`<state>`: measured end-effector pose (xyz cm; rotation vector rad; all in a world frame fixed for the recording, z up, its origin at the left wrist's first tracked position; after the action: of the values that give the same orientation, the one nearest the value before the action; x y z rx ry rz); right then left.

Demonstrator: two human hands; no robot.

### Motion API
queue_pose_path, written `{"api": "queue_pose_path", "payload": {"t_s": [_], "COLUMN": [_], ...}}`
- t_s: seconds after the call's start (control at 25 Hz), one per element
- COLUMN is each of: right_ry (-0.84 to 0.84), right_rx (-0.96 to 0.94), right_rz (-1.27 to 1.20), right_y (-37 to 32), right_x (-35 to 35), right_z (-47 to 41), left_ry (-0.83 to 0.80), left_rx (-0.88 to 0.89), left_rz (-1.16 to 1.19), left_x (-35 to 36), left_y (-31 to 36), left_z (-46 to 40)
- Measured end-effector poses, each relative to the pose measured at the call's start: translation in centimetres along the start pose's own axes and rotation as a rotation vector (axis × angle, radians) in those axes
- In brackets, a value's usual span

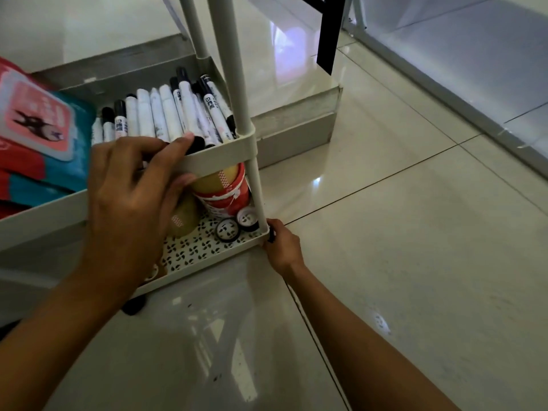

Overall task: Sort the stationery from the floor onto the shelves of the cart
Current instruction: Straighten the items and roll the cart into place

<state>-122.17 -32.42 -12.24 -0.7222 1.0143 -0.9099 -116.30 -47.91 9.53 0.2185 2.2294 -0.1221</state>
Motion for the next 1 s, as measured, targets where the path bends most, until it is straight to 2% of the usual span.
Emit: {"api": "queue_pose_path", "payload": {"t_s": [0.24,0.6,0.72,0.88,0.92,1.0], "right_ry": [0.004,-0.063,-0.042,0.041,0.073,0.117], "right_rx": [-0.049,-0.077,-0.154,-0.358,-0.412,-0.483], "right_rz": [-0.037,0.098,0.074,0.066,0.077,0.124], "right_y": [0.6,-0.8,-2.3,-6.2,-7.3,-8.9], "right_x": [0.3,-0.1,-0.8,-2.5,-3.0,-3.6], "right_z": [0.1,-0.2,0.9,2.7,3.2,3.7], "left_ry": [0.034,0.047,0.147,0.366,0.359,0.156], "left_rx": [0.002,0.022,-0.223,-0.891,-1.028,-1.175], "left_rz": [0.017,0.056,0.152,0.261,0.32,0.436], "left_x": [0.0,-1.6,-4.7,-6.7,-6.2,-4.6], "left_y": [0.2,0.3,-0.4,-4.9,-6.3,-8.4], "left_z": [0.0,0.6,5.2,14.2,15.5,16.2]}}
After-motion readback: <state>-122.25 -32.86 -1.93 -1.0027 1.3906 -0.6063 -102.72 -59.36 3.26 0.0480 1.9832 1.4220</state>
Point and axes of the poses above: each hand's wrist, its own z-axis away from the middle knuckle, its own x-axis out of the palm, y = z × x, the point moved 4 cm from there along -z, towards the middle knuckle
